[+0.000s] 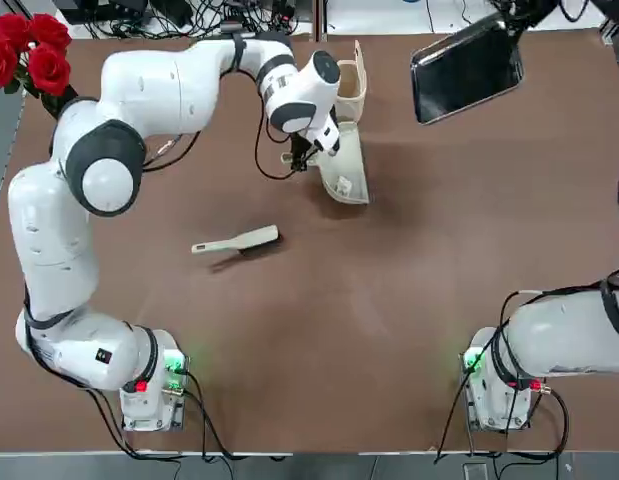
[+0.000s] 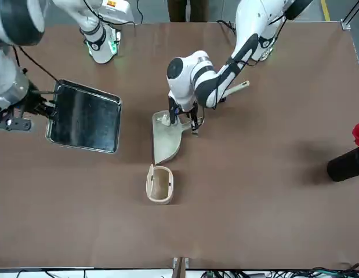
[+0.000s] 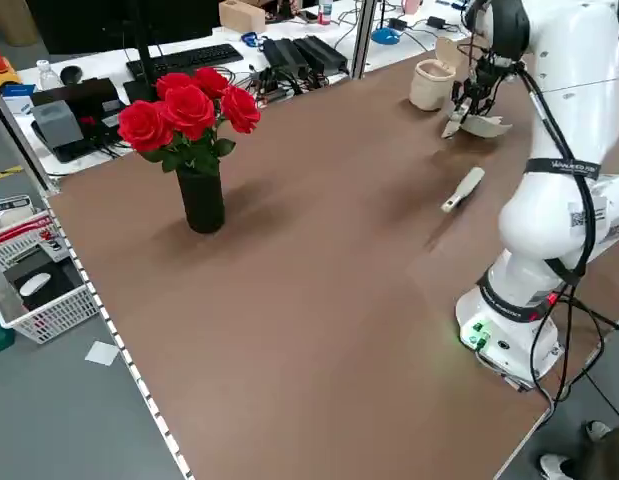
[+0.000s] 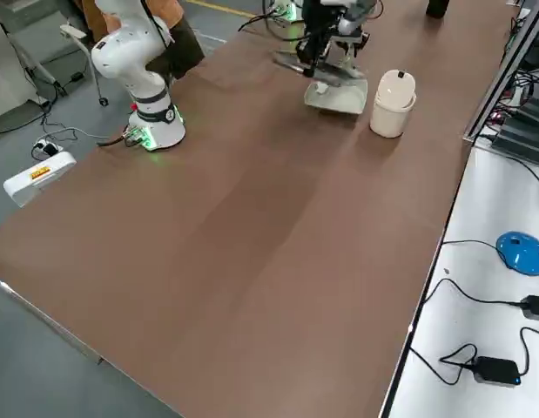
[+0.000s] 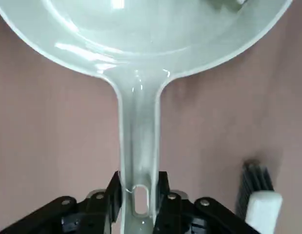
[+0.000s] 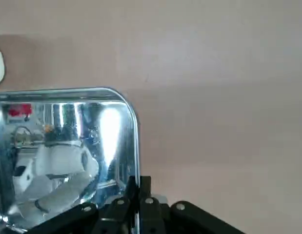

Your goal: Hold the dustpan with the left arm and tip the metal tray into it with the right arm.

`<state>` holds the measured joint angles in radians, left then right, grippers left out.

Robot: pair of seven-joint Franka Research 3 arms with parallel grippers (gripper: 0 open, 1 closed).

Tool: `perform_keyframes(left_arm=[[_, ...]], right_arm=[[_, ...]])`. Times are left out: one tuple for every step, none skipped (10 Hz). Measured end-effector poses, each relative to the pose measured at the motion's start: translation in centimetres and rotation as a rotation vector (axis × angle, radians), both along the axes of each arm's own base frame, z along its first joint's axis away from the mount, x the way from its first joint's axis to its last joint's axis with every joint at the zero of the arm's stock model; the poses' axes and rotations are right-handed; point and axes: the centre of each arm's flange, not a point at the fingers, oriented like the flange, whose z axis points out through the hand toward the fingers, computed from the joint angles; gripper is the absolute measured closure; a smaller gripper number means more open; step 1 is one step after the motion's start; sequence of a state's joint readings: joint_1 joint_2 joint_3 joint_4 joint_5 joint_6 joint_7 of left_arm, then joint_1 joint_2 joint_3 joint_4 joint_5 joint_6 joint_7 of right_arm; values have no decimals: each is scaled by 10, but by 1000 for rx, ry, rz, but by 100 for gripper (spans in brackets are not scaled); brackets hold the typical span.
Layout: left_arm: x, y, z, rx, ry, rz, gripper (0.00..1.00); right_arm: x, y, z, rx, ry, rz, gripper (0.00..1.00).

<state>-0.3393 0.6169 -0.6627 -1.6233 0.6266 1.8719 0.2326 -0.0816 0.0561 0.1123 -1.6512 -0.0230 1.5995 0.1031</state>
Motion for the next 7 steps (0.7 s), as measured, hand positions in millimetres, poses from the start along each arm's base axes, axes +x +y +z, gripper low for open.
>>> perform_keyframes(left_arm=[[-1, 3, 16, 0, 4, 6, 67], [-1, 7, 35, -8, 21, 8, 67], [-2, 11, 55, -21, 36, 5, 67], [-4, 16, 75, -24, 43, 4, 67], [-2, 25, 93, -20, 47, 10, 67], [2, 37, 110, -18, 44, 28, 67], [12, 52, 127, -22, 29, 51, 67]], right_arm=[[0, -30, -19, 32, 10, -4, 95], [-2, -60, -39, 61, 17, 3, 95], [-8, -93, -63, 98, 16, 9, 95], [-17, -126, -87, 134, 12, -3, 95], [-30, -157, -115, 172, 8, -32, 95], [-45, -181, -142, 203, 8, -68, 95], [-59, -196, -166, 221, 4, -94, 95]])
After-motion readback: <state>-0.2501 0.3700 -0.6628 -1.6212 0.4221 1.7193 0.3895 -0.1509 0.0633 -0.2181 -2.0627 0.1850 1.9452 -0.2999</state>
